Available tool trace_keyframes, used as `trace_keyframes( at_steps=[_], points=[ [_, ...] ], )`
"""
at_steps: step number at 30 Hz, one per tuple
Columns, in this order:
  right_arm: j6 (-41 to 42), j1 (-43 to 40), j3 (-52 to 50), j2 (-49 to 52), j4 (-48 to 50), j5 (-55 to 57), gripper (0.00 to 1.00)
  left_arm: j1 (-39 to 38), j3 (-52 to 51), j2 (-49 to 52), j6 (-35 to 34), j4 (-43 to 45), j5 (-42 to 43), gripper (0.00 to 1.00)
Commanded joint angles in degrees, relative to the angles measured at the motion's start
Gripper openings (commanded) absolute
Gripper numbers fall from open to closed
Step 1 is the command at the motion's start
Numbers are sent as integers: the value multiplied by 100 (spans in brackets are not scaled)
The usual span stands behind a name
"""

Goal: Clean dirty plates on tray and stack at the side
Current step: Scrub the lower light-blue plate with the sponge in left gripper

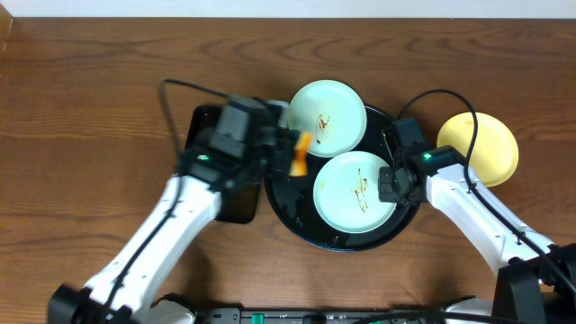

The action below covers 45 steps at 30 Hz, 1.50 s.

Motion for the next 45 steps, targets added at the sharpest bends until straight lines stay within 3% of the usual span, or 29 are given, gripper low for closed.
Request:
trace_keyframes(
  at_steps=[1,13,26,37,45],
  points=[
    [-9,164,0,-46,7,-168,1,-632,144,507,-643,457,166,7],
    [13,251,-2,-46,-15,-229,1,-1978,144,1781,-1019,1342,160,7],
    [192,330,-122,-44,-81,-507,1,-2105,140,2321,-1104,1617,138,7],
    [426,348,-885,-44,581,-616,1,-2179,140,2721,-1102,1790,-227,7],
    [531,348,-1152,-44,671,-592,1,-2240,140,2820,-1102,1650,-1078,8]
  ],
)
